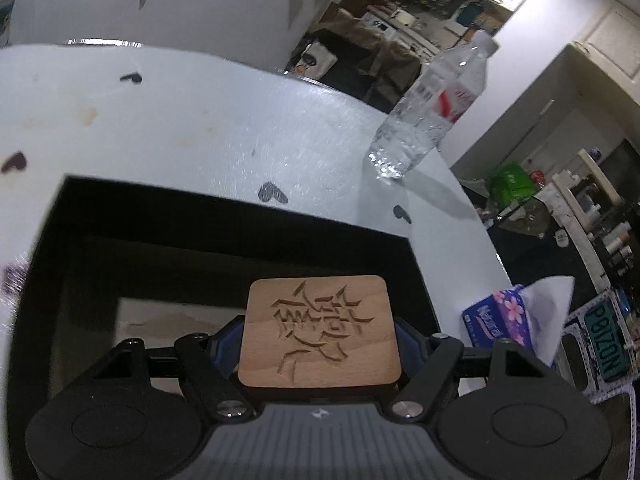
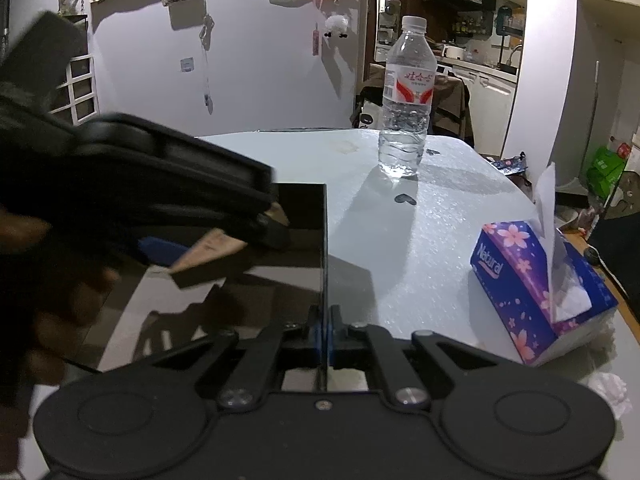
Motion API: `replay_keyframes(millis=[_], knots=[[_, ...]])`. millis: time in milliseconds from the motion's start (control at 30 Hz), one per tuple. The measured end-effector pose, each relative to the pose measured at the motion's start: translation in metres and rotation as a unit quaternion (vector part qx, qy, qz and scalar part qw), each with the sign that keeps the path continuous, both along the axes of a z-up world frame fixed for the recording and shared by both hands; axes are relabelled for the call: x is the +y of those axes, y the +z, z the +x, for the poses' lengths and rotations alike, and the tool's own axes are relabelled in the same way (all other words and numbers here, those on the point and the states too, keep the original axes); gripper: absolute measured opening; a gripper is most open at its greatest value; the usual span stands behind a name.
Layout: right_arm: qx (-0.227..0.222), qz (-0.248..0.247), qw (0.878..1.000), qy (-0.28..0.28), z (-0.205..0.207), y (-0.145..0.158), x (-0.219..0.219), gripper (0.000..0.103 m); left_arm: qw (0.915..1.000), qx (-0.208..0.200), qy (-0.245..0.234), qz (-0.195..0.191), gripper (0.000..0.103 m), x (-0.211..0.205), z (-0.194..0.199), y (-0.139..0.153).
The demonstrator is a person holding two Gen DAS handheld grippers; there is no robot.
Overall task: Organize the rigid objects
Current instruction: 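Carry the coaster with the left gripper into the black box and release, then move the left gripper back to the items and over the tape measure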
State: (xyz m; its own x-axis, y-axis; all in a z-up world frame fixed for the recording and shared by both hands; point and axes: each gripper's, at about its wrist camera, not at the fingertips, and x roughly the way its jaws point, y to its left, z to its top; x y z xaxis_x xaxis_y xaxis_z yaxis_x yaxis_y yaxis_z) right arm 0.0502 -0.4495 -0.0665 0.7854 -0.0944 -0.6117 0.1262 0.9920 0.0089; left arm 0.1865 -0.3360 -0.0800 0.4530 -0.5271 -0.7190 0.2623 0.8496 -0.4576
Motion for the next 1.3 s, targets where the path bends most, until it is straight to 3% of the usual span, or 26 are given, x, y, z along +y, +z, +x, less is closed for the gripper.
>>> replay_keyframes(millis=[167, 333, 533, 867, 1100, 1300], knots=[[-0.002, 0.005, 1.0, 0.002, 0.0, -0.001, -0.001, 0.004, 0.9999, 0.011, 0.001, -0.01, 0.078, -0.008, 0.004, -0.002], [-0.004, 0.008, 1.0, 0.004, -0.001, -0.001, -0.002, 0.004, 0.9999, 0.007, 0.009, -0.004, 0.092, -0.005, 0.002, 0.0], [-0.004, 0.013, 1.0, 0.004, -0.001, -0.001, -0.002, 0.004, 1.0, -0.006, 0.0, 0.002, 0.1, 0.001, -0.003, 0.007], [-0.002, 0.018, 1.0, 0.002, 0.0, 0.0, -0.004, 0.004, 0.9945, -0.094, -0.042, 0.017, 0.103, 0.023, -0.032, 0.048], [0.0, 0.018, 1.0, 0.002, 0.0, 0.0, -0.003, 0.004, 0.9773, -0.198, -0.046, 0.06, 0.103, 0.059, -0.065, 0.07], [0.003, 0.022, 1.0, -0.001, 0.001, 0.0, -0.004, 0.004, 0.9693, -0.222, -0.015, 0.104, 0.103, 0.109, -0.082, 0.066]])
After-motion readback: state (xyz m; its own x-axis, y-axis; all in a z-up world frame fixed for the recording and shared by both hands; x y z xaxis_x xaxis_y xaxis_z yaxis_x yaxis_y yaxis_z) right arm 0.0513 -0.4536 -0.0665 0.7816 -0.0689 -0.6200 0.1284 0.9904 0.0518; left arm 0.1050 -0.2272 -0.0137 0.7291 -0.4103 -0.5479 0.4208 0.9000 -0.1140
